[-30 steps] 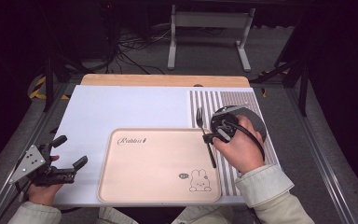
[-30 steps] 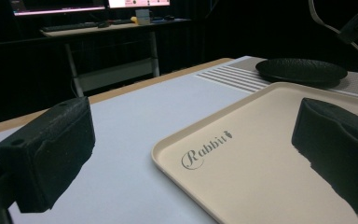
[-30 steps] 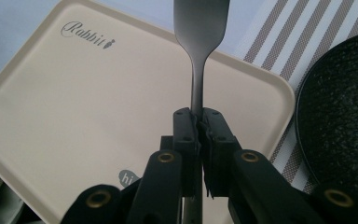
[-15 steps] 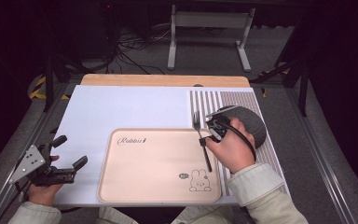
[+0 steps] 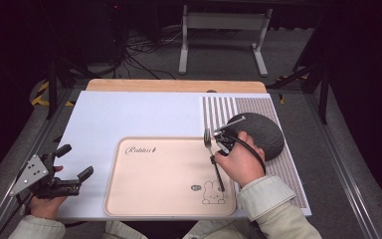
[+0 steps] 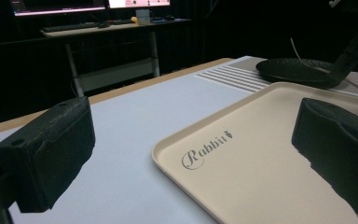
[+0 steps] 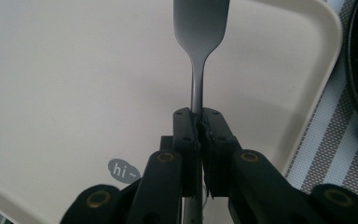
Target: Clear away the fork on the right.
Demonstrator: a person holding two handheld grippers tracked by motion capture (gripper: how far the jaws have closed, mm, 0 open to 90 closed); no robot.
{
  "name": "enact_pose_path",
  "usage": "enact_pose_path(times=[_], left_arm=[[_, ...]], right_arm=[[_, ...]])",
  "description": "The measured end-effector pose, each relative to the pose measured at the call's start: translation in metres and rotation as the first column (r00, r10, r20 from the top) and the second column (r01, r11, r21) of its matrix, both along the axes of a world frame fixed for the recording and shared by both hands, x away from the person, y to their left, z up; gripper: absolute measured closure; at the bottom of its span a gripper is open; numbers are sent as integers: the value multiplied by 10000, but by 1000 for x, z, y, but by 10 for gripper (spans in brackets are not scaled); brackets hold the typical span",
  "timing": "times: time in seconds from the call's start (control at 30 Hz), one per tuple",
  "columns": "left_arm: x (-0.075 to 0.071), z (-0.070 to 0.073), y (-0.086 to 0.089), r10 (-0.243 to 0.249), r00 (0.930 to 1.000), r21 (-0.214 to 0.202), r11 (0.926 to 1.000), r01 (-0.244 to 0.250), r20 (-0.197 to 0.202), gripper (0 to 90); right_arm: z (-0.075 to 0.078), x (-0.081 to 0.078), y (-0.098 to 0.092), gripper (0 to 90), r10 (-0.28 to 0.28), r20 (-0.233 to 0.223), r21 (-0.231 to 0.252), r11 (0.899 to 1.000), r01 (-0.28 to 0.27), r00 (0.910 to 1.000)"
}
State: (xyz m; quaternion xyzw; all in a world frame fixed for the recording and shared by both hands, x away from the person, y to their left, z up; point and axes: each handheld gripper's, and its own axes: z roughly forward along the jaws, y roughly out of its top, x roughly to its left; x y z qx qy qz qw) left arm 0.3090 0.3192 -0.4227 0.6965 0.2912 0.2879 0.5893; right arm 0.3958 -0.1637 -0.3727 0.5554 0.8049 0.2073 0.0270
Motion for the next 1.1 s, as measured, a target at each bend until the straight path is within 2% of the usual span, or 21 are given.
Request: enact_pose_path(times=[0.23,0.6,1.1], left_arm=[[0,0,0,0,10000,5,10000,0,7,1],[0,0,0,0,10000,27,10000,0,12,1],[0,0,0,3,10000,56,10000,-3,0,2]], right_arm=[[-9,2,3,856,-12,-358,-97,10000,9,9994],[-24,1,9,856,355,-879,-435,9983,-395,9955],[-37,3,12,854,447,-1229,-698,9961,-536,9914]])
